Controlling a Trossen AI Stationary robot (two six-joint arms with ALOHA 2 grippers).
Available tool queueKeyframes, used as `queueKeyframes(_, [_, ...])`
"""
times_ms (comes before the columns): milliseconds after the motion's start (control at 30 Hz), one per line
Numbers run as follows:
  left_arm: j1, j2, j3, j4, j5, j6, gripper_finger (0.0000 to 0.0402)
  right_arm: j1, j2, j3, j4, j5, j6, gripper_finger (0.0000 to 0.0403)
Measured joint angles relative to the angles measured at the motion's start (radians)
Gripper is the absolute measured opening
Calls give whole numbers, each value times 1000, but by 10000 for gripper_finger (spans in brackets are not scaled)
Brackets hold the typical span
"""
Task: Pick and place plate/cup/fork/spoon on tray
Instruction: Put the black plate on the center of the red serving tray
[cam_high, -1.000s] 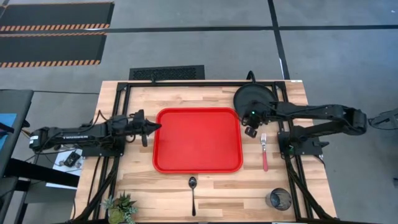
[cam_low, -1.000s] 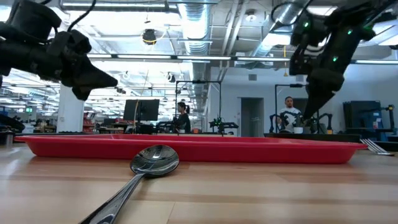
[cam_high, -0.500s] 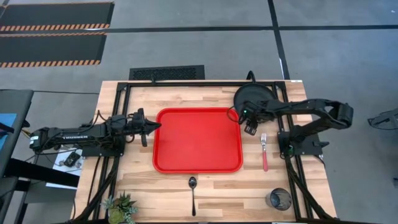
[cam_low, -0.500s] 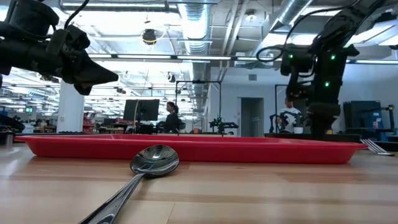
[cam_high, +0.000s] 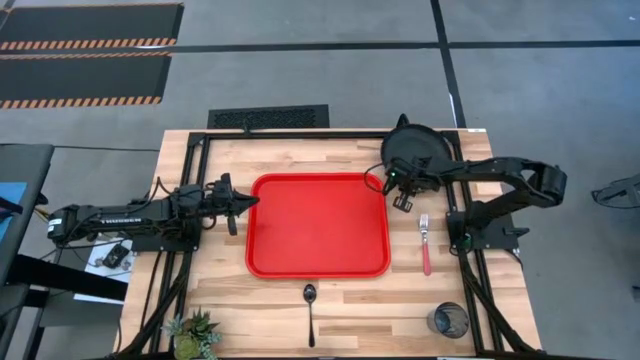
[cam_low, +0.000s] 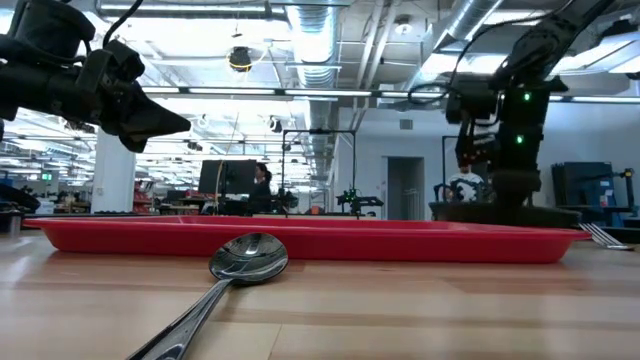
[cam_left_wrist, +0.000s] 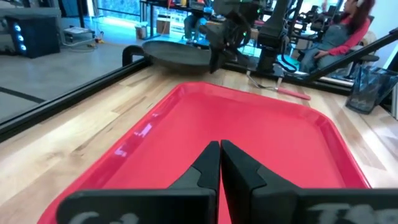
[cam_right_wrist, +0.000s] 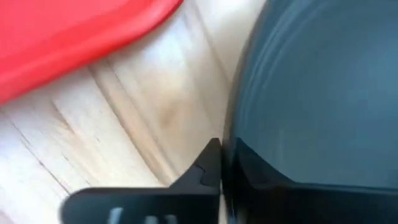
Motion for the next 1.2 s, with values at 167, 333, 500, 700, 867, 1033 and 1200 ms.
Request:
queueKeyframes(167, [0,0,0,1,0,9,0,12,-58,100,-120,20,27,20])
queueKeyframes(333, [0,0,0,2,0,7,0,64,-81,251,-214,20,56,20])
queueKeyframes(500, [0,0,0,3,-6,3,0,177,-51,384,-216,22,97,11])
queueKeyframes(700, [0,-1,0,11,-8,2,0,370,42,513,-215,25,170,24])
queueKeyframes(867, [0,-2,0,11,-9,-13,0,537,159,613,-209,23,203,16])
queueKeyframes(1033, [0,-2,0,15,-13,-12,0,666,295,711,-209,29,226,21])
queueKeyframes(1200, [0,-2,0,8,-12,-40,0,755,427,808,-211,26,225,17])
